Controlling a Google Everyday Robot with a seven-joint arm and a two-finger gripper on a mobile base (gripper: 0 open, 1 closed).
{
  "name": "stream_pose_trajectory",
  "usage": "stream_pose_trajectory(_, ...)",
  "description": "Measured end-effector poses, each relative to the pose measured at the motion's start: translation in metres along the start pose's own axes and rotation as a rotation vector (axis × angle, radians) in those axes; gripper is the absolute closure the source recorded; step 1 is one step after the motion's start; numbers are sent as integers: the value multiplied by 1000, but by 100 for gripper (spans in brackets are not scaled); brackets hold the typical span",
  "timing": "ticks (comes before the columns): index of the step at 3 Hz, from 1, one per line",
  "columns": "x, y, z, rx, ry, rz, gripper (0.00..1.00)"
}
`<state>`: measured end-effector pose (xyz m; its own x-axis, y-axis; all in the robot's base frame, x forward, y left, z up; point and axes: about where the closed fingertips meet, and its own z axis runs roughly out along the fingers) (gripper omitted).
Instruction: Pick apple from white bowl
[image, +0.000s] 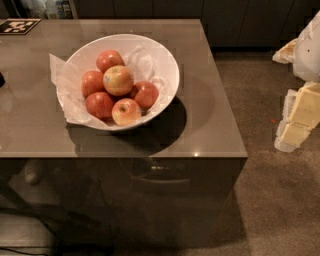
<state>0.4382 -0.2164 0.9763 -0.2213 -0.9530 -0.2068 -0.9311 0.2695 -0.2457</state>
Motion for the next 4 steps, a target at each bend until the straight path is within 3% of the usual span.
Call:
stream_pose_trajectory(1,-10,1,-2,5,-3,-5,0)
stream_pose_trajectory(3,-64,27,-15,48,39,-112,0)
stream_pose_trajectory(4,-69,28,-19,60,35,-121,0)
